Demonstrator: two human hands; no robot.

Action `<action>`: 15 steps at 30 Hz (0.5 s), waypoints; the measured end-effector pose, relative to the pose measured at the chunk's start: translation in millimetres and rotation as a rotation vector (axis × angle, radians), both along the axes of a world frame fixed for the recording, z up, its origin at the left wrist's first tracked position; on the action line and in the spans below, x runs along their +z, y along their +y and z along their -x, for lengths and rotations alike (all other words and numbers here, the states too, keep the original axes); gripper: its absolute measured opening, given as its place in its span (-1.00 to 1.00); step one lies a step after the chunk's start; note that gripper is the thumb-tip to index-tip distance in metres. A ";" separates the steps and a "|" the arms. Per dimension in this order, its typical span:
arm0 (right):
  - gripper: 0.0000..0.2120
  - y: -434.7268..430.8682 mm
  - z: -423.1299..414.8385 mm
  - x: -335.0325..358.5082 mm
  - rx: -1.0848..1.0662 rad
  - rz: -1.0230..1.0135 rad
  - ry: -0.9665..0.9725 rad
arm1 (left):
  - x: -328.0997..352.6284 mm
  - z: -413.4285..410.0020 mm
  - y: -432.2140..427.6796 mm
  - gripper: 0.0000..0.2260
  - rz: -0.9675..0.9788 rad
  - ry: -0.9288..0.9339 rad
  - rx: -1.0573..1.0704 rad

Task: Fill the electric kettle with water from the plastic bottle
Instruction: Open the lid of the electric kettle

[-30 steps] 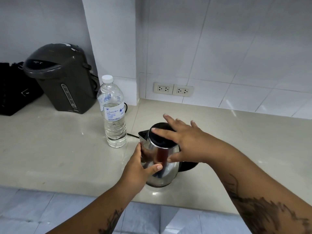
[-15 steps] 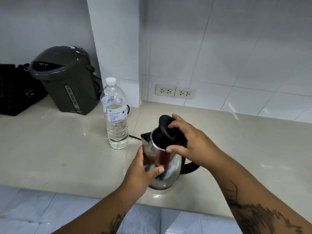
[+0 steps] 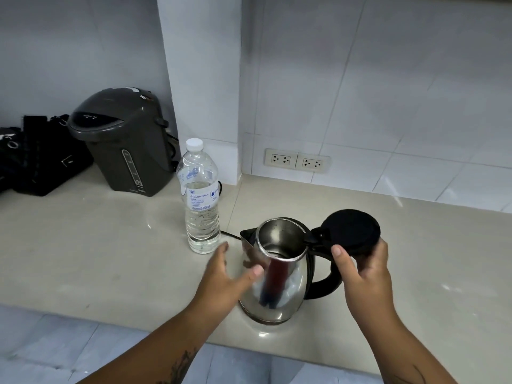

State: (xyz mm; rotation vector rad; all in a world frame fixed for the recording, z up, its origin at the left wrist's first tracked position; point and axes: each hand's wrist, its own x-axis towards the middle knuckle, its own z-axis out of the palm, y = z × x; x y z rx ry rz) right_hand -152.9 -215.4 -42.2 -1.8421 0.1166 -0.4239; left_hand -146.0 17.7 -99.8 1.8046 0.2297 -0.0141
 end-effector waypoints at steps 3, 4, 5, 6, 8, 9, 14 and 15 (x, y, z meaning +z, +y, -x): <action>-0.55 3.5 0.9 3.6 -0.027 -0.023 0.004 | 14.4 -32.1 38.1 -0.09 -0.037 -0.114 0.284; -0.48 3.5 1.6 6.0 -0.050 -0.048 -0.003 | 21.8 -43.1 49.2 -0.07 -0.056 -0.127 0.330; -0.37 3.8 1.4 10.1 -0.089 -0.054 -0.017 | 27.4 -54.8 60.3 -0.07 -0.078 -0.127 0.352; -0.27 4.8 1.1 18.2 -0.134 -0.018 -0.042 | 32.0 -65.6 69.8 -0.06 -0.099 -0.124 0.357; -0.22 10.0 -3.5 44.0 -0.179 0.175 -0.143 | 38.5 -81.9 83.4 -0.02 -0.122 -0.111 0.337; -0.27 14.1 -8.4 58.3 -0.164 0.302 -0.209 | 39.2 -87.4 86.7 0.00 -0.118 -0.101 0.322; -0.41 78.8 -53.9 111.8 0.138 0.719 -0.311 | 36.5 -102.0 94.0 0.08 -0.006 -0.049 0.271; -0.40 97.4 -65.1 115.9 0.223 0.771 -0.293 | 35.7 -103.3 94.2 0.09 0.021 -0.042 0.265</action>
